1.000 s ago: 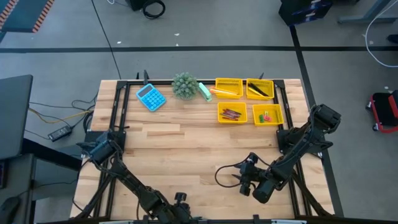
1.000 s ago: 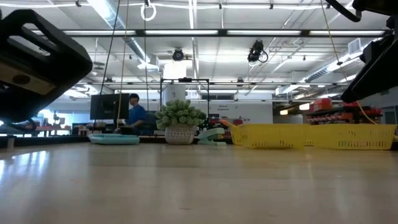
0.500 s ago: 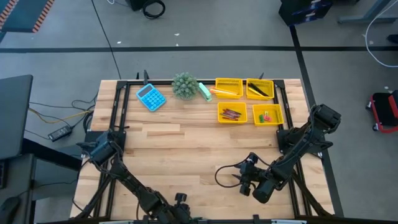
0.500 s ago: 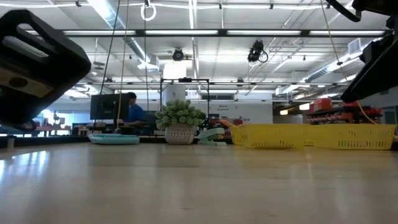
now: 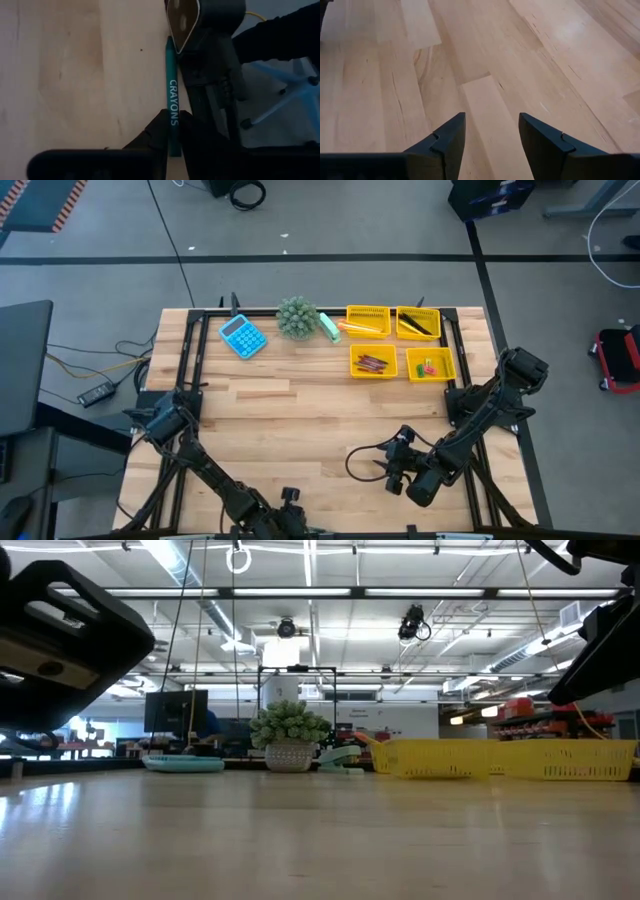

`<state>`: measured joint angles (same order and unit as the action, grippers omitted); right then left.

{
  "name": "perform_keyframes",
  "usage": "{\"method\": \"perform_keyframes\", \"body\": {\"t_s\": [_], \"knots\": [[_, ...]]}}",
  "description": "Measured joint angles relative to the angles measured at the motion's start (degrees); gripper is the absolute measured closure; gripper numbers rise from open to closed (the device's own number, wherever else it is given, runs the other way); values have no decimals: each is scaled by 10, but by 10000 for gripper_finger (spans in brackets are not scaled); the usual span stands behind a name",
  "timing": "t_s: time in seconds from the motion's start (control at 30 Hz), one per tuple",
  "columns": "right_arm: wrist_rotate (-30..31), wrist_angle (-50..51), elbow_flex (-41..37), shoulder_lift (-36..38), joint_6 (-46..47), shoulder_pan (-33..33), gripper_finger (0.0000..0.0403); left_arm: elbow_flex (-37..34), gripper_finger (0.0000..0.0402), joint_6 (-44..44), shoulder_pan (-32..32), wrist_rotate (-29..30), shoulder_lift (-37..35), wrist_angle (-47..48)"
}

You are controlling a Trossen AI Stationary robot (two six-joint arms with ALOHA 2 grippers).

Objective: Sort crayons/erasers/pens/pencils in bins
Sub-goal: Put the green crayon into the bottom left yellow bin

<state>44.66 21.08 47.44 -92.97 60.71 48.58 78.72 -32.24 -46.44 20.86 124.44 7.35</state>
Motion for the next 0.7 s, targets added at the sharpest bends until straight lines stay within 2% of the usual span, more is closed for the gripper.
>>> {"method": "perform_keyframes", "body": {"t_s": [0.17, 0.37, 0.47, 0.57, 0.7], "knots": [[0, 0, 0, 0, -2, 0, 213, -1, 370, 32, 7, 33, -8, 33], [-2, 0, 0, 0, -5, 0, 213, -2, 362, 34, 39, 64, -22, 96], [-22, 0, 0, 0, -9, 0, 213, -3, 361, 49, 62, 88, -22, 108], [-51, 2, 0, 0, -19, 0, 213, -3, 367, 77, 90, 91, -22, 109], [-57, 2, 0, 0, -19, 0, 213, -3, 369, 98, 135, 87, -22, 110]]}}
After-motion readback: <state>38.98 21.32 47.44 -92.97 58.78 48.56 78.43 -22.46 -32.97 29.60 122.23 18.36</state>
